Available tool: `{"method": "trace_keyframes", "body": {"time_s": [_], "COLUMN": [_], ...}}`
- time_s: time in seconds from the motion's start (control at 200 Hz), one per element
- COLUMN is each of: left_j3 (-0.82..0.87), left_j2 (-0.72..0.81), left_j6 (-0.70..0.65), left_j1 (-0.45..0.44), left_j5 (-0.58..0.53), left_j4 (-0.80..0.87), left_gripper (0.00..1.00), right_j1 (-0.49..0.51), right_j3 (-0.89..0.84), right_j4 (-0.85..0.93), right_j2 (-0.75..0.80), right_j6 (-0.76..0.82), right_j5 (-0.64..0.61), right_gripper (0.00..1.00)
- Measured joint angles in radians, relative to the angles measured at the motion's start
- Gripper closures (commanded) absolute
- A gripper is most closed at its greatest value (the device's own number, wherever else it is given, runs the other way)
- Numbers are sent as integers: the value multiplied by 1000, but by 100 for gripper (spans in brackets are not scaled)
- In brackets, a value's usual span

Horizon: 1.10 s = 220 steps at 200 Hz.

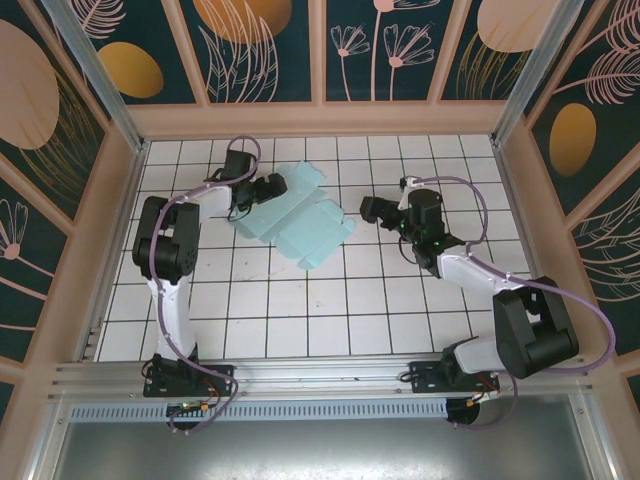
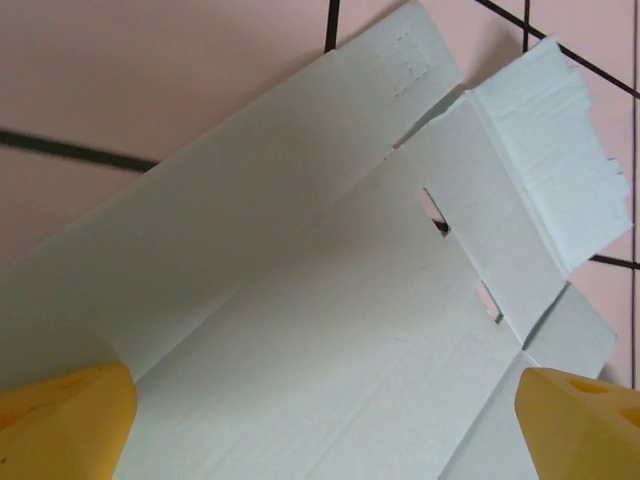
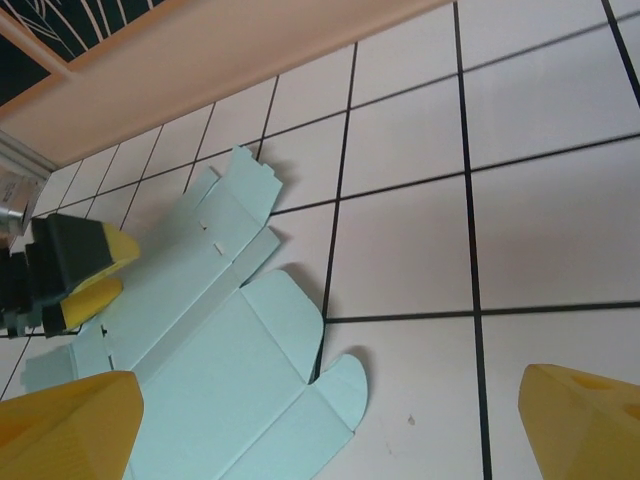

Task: Fold the paper box

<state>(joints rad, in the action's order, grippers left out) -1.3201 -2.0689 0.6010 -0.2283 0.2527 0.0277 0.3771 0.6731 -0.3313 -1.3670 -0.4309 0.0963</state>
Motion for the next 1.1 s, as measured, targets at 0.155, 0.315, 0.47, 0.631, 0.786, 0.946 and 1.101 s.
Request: {"method": "trace_keyframes", "body": {"time_s": [0.155,0.315,0.47,0.631,0.786,0.946,1.101], "left_j3": [123,146,-65,-370,-551,-506,-275], "left_j2": [58,71,-50,-233,-332,-311,-145], "left_j6": [51,45,-26,-107,-164,-161,-128], "left_j1": [0,-2,-6,-20,-75,-171,-204], "left_j5": [36,51,56,75,123,159,140], "left_j4": [-122,-143,-14,116,212,167,99], "left_gripper": [2,1,4,7,6,1,1], "right_j1": [64,136,129,92,15,-66,-133], "right_j3": [-2,14,76,100,105,104,121], "right_j4": [-14,-20,23,31,36,37,48], "right_j2": [-35,-139,-224,-224,-224,-224,-258], "right_j6": [-48,-81,-89,-80,-72,-65,-31], "right_j5": [4,18,18,32,46,80,121], "right_gripper": [4,4,4,4,4,12,20]}}
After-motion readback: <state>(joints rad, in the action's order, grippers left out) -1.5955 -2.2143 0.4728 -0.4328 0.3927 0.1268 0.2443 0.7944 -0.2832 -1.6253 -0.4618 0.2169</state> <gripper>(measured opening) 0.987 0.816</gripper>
